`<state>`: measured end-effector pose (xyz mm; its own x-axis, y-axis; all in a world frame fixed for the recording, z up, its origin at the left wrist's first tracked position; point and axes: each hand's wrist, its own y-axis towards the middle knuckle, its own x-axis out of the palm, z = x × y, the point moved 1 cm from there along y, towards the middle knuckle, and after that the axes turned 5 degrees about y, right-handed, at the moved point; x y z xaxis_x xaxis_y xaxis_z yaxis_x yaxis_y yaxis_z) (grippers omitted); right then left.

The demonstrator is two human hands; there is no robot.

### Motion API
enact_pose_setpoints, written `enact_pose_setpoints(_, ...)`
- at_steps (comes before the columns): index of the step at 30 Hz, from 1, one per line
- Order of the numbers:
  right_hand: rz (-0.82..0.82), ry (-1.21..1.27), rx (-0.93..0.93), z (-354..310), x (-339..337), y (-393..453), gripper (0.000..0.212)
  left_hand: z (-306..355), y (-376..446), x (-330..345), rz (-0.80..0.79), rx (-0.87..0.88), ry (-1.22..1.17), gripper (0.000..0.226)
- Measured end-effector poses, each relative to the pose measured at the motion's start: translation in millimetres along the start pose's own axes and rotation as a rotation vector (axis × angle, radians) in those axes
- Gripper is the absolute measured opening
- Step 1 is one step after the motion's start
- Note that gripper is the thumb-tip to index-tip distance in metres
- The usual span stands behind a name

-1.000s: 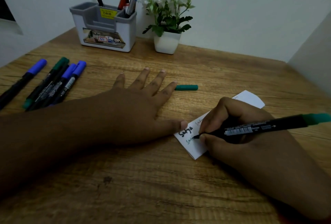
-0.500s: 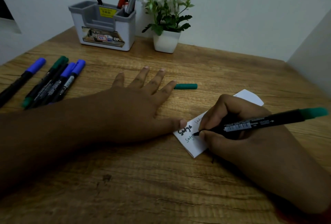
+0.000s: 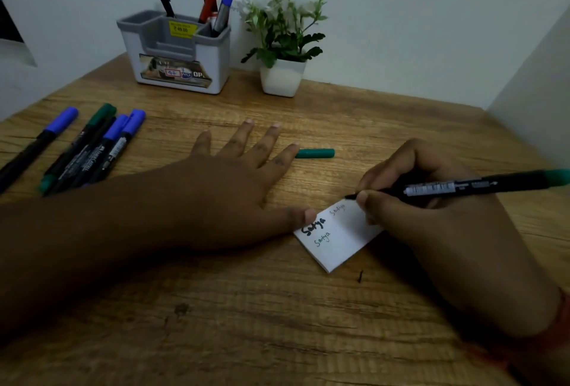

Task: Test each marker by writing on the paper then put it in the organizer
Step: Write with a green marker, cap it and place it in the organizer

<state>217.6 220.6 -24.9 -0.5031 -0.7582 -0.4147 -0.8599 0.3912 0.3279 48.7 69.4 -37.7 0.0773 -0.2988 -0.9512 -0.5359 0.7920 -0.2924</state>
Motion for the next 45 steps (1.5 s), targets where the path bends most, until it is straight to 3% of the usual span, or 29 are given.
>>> enact_pose_setpoints(7, 0.248, 0.079, 0.017, -5, -4, 16, 0.013, -2, 1, 3, 0.040, 0.009, -0.014, 0.094)
enact_pose_setpoints(12, 0.305, 0.180, 0.044, -3, -13, 20, 0.015, -1, 9, -1, 0.237, 0.015, -0.106, 0.081)
enact_pose_setpoints(18, 0.147, 0.298, 0.081, -3, -20, 40, 0.013, 0, 26, -5, 0.500, 0.024, -0.112, 0.061)
enact_pose_setpoints(27, 0.119, 0.530, 0.174, 23, -31, 74, 0.008, 12, 48, -23, 0.552, 0.039, -0.393, 0.016)
enact_pose_setpoints(35, 0.111, 0.719, 0.145, 29, -39, 77, 0.005, 7, 41, -27, 0.684, 0.069, -0.595, 0.010)
enact_pose_setpoints(45, 0.067, 0.772, 0.132, 28, -32, 77, 0.008, 10, 32, -28, 0.706, 0.105, -0.677, 0.014)
